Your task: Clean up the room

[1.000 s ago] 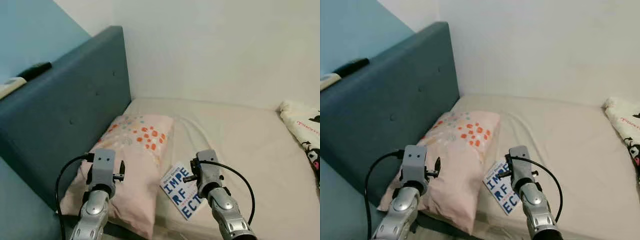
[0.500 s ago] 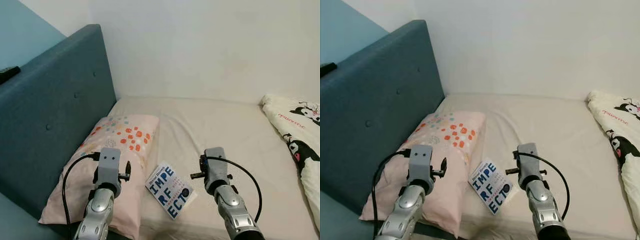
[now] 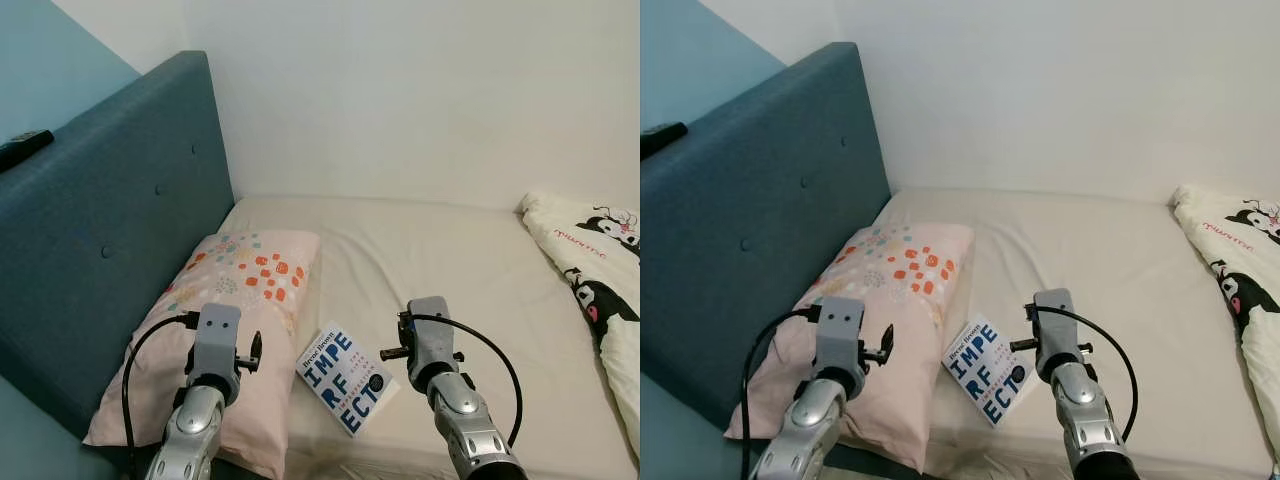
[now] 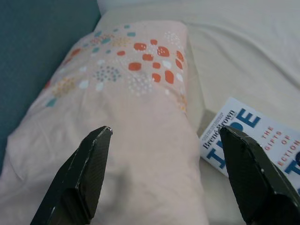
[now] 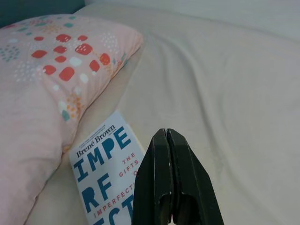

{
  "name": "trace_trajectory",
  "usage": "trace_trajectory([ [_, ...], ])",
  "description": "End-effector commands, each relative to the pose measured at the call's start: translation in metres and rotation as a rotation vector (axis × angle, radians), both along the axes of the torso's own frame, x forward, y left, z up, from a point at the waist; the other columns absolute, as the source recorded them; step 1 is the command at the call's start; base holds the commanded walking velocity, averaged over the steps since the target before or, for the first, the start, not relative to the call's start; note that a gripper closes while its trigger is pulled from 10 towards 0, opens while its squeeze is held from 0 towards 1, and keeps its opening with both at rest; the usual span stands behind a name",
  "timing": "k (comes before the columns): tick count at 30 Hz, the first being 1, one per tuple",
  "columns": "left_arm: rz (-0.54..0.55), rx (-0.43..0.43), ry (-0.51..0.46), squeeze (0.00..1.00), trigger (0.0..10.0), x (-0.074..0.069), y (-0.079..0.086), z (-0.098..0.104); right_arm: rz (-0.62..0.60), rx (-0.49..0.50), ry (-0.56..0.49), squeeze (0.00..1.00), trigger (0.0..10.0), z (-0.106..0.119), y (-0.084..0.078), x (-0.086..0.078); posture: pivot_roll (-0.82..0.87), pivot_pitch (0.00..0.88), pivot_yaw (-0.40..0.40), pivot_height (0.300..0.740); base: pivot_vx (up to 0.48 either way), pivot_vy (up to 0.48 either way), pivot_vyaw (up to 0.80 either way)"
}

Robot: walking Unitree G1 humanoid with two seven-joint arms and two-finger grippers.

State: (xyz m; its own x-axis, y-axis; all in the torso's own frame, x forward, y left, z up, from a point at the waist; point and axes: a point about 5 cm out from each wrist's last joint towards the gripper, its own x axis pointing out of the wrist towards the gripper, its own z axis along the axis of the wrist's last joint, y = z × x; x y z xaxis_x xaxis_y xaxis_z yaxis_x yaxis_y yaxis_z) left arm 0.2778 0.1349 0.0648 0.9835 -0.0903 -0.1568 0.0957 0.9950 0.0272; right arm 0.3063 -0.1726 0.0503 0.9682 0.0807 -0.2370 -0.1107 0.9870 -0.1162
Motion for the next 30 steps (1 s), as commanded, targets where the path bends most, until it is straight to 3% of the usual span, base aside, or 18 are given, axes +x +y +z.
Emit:
trace_trajectory([
  [1,-0.030,-0.002,0.012,0.00,10.0,-0.005,-0.001,-0.002,-0.005,0.015,0.020,0.00,10.0,-0.005,0.001,-0.004,-0.05,0.089,-0.009,0.664,0.000,0.000,0.00],
  [16,-0.071,-0.033,0.028,0.00,10.0,-0.011,-0.006,-0.004,-0.001,0.017,0.015,0.00,10.0,-0.004,-0.001,-0.006,-0.05,0.080,-0.006,0.604,0.000,0.000,0.00],
  [30,-0.165,-0.082,0.044,0.00,10.0,-0.016,-0.021,-0.003,-0.011,0.023,0.014,0.00,10.0,-0.005,-0.004,-0.008,-0.05,0.085,-0.009,0.604,0.000,0.000,0.00],
])
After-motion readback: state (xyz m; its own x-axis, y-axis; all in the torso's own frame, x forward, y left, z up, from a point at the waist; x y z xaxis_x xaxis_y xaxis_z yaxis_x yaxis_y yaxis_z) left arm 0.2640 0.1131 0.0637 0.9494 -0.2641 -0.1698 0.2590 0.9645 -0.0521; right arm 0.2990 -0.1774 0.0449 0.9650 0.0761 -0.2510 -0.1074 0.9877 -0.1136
